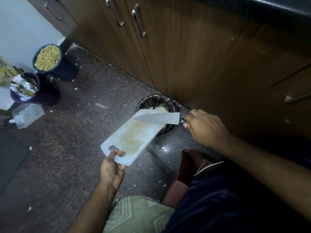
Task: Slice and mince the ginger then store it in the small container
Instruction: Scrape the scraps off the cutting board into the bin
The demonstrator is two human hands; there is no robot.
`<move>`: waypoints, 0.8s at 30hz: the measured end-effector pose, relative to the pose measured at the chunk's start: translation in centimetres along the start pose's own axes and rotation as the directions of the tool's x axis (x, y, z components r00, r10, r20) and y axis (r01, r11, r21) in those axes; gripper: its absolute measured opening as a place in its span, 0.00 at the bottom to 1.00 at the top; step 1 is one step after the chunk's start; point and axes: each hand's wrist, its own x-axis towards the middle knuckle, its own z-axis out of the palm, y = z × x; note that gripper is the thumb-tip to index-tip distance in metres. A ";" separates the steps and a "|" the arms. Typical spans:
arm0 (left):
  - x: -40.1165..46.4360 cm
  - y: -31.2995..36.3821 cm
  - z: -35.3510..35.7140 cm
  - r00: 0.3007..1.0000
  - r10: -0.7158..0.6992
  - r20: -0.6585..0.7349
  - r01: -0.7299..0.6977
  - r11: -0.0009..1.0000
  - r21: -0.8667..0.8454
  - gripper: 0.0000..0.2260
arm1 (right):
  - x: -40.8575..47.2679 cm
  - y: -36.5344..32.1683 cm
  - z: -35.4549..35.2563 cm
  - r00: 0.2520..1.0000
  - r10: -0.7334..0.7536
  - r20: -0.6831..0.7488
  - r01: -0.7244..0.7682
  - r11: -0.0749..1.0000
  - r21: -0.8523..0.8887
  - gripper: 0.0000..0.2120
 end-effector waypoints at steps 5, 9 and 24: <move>-0.2 0.1 0.2 1.000 0.007 0.003 -0.007 1.000 -0.003 0.09 | -0.3 -0.3 -0.4 0.999 0.013 0.041 -0.014 0.999 0.031 0.11; -0.2 0.0 0.3 1.000 0.001 0.000 -0.001 1.000 -0.011 0.09 | -0.5 -0.4 0.1 0.999 -0.013 0.043 0.012 0.999 0.030 0.14; -0.2 -0.1 -0.1 0.997 0.005 -0.072 -0.003 1.000 0.027 0.09 | 0.7 2.2 -0.2 0.992 0.128 0.005 -0.127 0.987 -0.102 0.27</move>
